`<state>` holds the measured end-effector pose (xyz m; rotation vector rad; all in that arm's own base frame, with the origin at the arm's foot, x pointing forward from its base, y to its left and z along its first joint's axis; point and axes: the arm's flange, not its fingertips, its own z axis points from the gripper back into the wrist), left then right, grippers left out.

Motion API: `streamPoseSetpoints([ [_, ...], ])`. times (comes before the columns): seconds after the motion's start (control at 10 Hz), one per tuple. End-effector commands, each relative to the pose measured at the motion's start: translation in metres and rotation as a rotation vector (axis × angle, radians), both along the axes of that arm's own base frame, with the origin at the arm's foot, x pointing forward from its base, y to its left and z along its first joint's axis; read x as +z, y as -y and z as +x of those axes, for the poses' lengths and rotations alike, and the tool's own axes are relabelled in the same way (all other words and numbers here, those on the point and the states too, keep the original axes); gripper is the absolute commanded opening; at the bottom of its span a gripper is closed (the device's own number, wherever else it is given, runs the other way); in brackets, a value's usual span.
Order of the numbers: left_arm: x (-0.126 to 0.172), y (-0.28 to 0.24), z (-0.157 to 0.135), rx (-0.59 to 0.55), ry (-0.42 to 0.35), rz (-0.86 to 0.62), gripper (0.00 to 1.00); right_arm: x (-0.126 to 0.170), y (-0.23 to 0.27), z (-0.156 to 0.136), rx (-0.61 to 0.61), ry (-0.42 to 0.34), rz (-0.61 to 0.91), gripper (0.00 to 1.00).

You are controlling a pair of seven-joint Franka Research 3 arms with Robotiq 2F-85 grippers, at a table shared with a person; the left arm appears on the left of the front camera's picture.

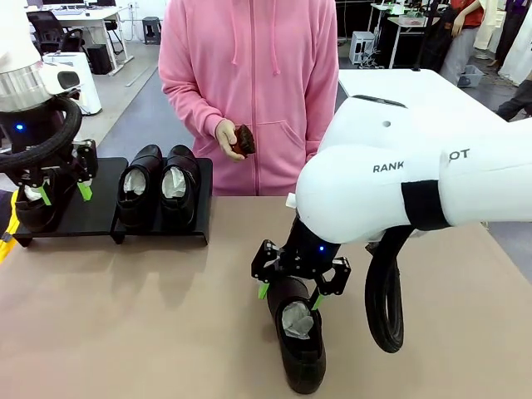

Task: Organize the shoes by placing them on the stand.
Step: Pick up one Shoe and place it in the middle of the table, then place the Shoe from the middle of the table onto the Shoes Stand.

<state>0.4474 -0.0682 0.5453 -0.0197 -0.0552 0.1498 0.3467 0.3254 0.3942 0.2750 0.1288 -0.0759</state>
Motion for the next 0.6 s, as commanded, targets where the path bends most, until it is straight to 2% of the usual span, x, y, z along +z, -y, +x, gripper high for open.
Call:
streamPoseSetpoints([
  [0.0, 0.0008, -0.0007, -0.0007, 0.002, 0.009, -0.005, 0.61, -0.0038, -0.0019, 0.0002, -0.005, 0.011, -0.001, 1.0],
  [0.5, 0.0008, -0.0007, -0.0007, 0.002, 0.009, -0.005, 0.61, -0.0038, -0.0019, 0.0002, -0.005, 0.011, -0.001, 1.0],
])
